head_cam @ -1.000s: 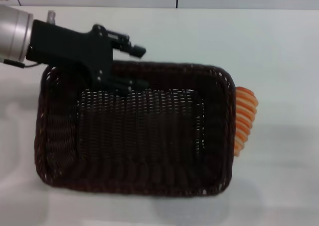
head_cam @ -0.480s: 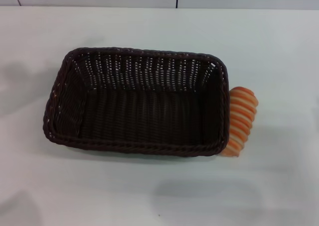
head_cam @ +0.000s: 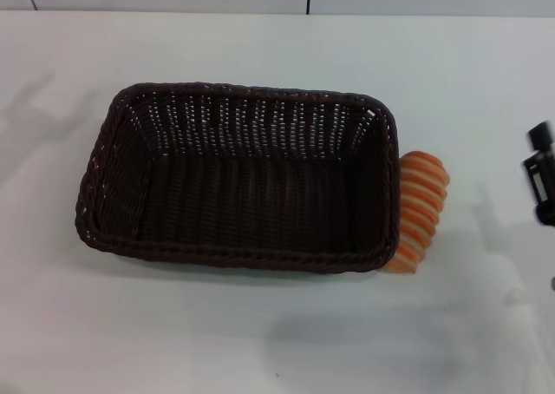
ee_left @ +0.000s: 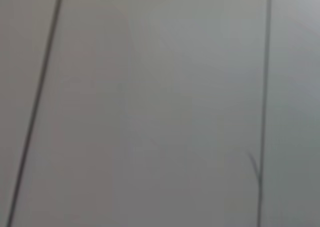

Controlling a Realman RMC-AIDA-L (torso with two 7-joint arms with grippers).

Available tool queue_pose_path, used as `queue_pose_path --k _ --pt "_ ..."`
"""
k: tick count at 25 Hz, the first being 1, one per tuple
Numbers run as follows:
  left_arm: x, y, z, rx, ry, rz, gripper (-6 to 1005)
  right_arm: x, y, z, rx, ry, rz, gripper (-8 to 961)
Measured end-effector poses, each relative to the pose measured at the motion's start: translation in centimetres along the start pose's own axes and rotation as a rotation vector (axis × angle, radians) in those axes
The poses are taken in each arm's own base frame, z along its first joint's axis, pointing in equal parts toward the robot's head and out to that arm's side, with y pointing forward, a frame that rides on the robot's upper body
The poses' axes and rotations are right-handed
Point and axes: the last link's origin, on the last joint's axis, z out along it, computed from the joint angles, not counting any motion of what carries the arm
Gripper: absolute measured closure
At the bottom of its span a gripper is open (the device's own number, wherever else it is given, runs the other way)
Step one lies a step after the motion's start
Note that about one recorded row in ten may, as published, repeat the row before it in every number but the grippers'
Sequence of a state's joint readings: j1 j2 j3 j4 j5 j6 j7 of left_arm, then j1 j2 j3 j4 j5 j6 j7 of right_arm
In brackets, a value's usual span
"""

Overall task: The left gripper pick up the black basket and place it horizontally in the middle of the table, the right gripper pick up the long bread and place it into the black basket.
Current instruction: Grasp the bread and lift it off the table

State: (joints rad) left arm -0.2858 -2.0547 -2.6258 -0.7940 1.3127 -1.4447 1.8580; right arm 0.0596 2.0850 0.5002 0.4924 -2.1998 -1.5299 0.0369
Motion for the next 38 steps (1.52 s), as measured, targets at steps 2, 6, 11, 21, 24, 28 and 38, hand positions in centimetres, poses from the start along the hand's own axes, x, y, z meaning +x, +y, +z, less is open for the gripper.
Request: queue_pose_path --k 2,6,11,21,24,28,38 --pt "-0.3 -0.3 -0.6 0.028 -0.011 -0.009 153 0.7 0.1 -0.1 -0.011 0.053 0.033 302" --pt "-0.6 -0.7 -1.0 0.046 -0.029 -0.022 153 1.3 0.2 -0.3 -0.04 0.095 0.079 302" --pt "-0.7 -0.8 -1.4 0.053 -0.034 -0.034 153 2.5 0.2 -0.1 -0.085 0.181 0.113 303" --pt "-1.1 -0.7 -1.6 0.057 -0.042 -0.048 153 4.2 0.7 0.6 -0.119 0.298 0.127 296" --pt "-1.1 -0.6 -1.6 0.055 -0.042 -0.049 153 4.8 0.8 0.9 -0.127 0.335 0.124 299" --pt "-1.2 -0.5 -1.6 0.051 -0.041 -0.05 153 5.4 1.1 1.3 -0.147 0.379 0.115 302" --pt "-1.2 -0.4 -2.0 0.049 -0.043 -0.053 153 6.1 1.8 2.1 -0.179 0.421 0.115 311"
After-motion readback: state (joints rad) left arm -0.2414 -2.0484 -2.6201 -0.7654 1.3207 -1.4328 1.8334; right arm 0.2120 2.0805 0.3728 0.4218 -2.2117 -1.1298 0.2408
